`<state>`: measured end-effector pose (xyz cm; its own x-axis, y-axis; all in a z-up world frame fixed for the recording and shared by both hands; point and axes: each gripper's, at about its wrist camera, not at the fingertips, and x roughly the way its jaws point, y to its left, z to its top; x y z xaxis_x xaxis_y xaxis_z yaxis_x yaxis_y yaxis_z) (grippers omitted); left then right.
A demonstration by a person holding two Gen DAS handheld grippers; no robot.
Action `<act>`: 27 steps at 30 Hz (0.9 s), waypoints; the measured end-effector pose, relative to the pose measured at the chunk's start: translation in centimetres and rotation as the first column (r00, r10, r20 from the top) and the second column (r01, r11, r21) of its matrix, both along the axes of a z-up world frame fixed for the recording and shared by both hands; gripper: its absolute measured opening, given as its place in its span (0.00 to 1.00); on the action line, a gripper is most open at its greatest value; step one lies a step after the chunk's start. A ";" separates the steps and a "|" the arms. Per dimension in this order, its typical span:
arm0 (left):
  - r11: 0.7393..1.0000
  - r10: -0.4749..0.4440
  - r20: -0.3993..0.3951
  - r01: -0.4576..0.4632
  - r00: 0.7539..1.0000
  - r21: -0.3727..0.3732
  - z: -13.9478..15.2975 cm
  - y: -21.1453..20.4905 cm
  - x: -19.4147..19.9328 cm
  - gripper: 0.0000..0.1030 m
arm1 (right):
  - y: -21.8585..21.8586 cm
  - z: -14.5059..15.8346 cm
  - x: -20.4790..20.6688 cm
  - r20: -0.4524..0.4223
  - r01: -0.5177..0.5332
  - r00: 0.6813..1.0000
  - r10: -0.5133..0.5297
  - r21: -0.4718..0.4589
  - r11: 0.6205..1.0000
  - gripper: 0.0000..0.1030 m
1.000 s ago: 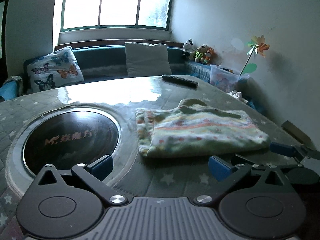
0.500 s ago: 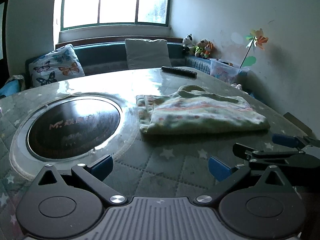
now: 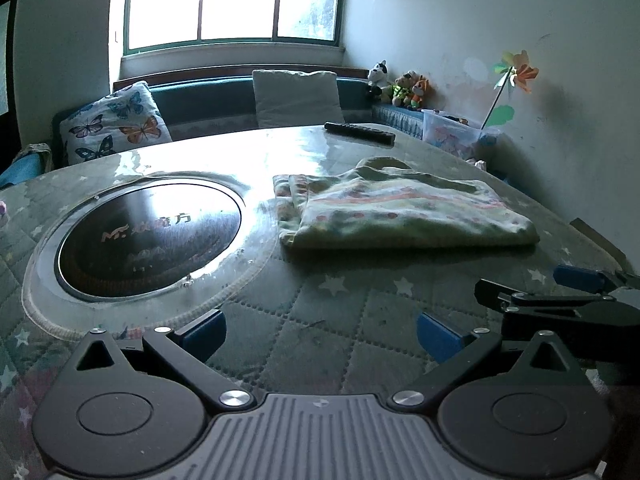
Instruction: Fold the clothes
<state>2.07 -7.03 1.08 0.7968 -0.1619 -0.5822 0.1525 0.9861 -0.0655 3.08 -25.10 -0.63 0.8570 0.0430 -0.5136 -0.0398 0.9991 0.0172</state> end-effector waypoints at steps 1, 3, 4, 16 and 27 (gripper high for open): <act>1.000 0.000 -0.001 0.000 1.000 0.002 0.0 -0.1 -0.1 1.00 | 0.0 -0.1 0.0 -0.002 0.002 1.000 -0.002 0.000 1.000 1.00; 1.000 -0.001 -0.003 0.001 1.000 0.006 -0.1 -0.2 -0.1 1.00 | 0.0 -0.1 -0.1 -0.003 0.004 1.000 -0.004 -0.001 1.000 1.00; 1.000 -0.002 -0.006 0.002 1.000 0.008 -0.1 -0.3 -0.2 1.00 | -0.1 -0.1 -0.2 -0.004 0.005 1.000 -0.005 -0.001 1.000 1.00; 0.999 -0.009 -0.026 0.010 1.000 0.034 -0.6 -1.1 -0.2 1.00 | -0.5 -0.5 -0.4 -0.013 0.014 1.000 -0.014 0.009 1.000 1.00; 0.999 -0.013 -0.031 0.014 0.999 0.029 -0.7 -1.2 0.1 1.00 | -0.4 -0.7 -0.1 -0.024 0.014 1.000 -0.013 0.015 1.000 1.00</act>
